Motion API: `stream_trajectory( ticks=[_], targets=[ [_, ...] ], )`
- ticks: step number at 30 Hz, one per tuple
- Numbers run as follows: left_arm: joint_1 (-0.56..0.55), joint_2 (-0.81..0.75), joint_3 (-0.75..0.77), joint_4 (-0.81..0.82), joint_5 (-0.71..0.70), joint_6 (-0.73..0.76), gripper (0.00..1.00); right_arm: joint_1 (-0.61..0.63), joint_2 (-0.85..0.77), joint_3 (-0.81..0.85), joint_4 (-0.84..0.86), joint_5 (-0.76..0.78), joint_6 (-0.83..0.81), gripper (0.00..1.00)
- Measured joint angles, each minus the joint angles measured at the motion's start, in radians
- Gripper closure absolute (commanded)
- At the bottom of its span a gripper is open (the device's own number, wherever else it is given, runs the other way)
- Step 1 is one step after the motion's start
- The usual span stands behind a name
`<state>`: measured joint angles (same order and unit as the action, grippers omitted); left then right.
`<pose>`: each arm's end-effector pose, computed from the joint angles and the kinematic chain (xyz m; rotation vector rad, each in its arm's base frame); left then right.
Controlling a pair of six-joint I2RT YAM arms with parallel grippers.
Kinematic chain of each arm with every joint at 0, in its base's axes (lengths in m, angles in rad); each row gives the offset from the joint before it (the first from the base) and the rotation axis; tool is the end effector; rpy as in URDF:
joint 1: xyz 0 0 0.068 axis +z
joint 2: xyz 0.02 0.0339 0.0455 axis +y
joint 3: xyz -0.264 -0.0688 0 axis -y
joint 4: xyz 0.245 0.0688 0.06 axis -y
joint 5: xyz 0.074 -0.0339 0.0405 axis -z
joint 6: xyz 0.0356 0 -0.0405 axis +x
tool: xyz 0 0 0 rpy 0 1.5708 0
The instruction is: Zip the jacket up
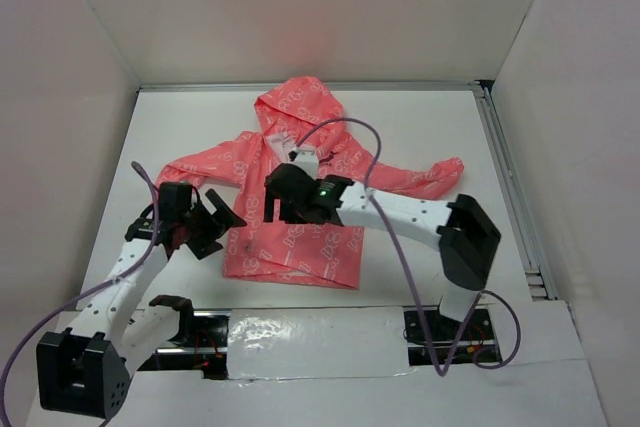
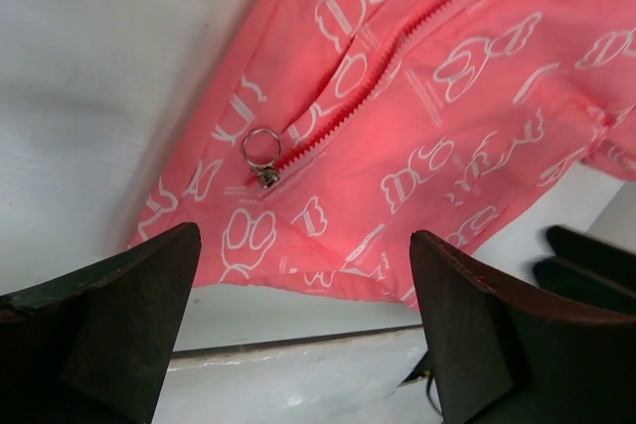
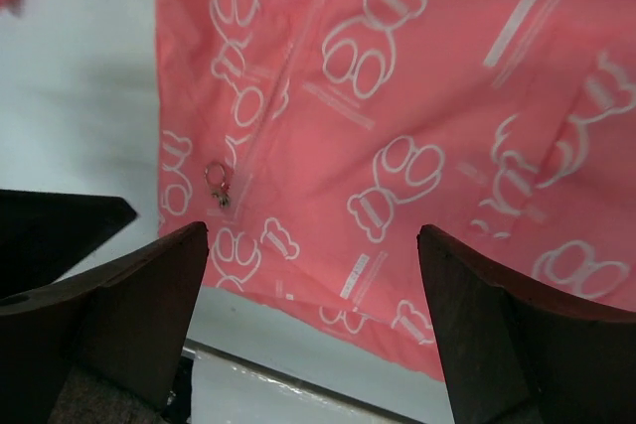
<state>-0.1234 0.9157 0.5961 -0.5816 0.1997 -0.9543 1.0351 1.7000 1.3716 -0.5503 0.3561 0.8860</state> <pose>0.1760 -0.0289 0.2175 -0.9599 2.3990 -0.6831 0.2015 0.3151 0.2704 -0.0237 2.4291 0.4663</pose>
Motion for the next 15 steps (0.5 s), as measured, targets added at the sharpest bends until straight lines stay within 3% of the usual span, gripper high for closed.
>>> stream_trajectory(
  ticks=[5, 10, 15],
  targets=[
    [0.093, -0.029, -0.061, 0.027, 0.042, -0.022, 0.01, 0.021, 0.172, 0.102, -0.069, -0.077, 0.074, 0.12],
    [0.149, -0.064, -0.119, 0.024, 0.076, -0.032, 0.01, 0.043, 0.373, 0.335, -0.150, -0.102, 0.143, 0.20],
    [0.185, -0.083, -0.119, 0.024, 0.103, -0.038, 0.01, 0.049, 0.461, 0.379, -0.160, -0.146, 0.176, 0.27]
  ],
)
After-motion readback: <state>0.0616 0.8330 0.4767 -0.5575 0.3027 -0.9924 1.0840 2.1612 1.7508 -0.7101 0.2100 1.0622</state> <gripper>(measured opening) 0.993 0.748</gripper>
